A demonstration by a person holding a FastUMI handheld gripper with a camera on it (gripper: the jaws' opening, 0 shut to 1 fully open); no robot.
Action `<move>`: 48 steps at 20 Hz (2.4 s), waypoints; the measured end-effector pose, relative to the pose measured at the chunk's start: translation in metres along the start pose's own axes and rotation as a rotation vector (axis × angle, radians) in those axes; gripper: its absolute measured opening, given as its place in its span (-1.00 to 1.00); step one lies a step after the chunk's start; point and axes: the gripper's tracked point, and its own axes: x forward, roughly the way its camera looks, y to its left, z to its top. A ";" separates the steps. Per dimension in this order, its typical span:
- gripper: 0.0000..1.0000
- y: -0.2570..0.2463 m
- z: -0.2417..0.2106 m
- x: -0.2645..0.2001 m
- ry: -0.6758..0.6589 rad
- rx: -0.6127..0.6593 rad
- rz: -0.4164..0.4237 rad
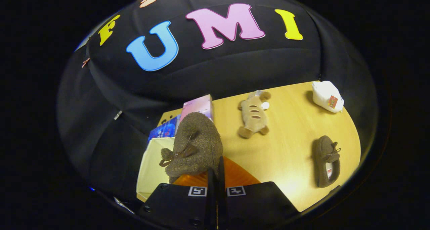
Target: Open the storage box then place both shoes into the box .Put the left shoe in first, then the right shoe, with the right side of both shoes facing outward in a uniform manner.
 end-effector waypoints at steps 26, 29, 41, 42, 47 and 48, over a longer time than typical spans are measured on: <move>0.96 0.147 -0.137 0.099 0.308 -0.074 -0.040; 0.97 0.165 -0.124 0.092 0.302 -0.037 0.029; 0.97 0.014 -0.012 -0.019 0.047 -0.166 0.038; 0.96 -0.011 -0.004 -0.027 0.026 -0.169 0.017; 0.97 -0.129 0.006 -0.055 0.011 -0.169 -0.087; 0.97 -0.150 0.003 -0.059 0.017 -0.172 -0.102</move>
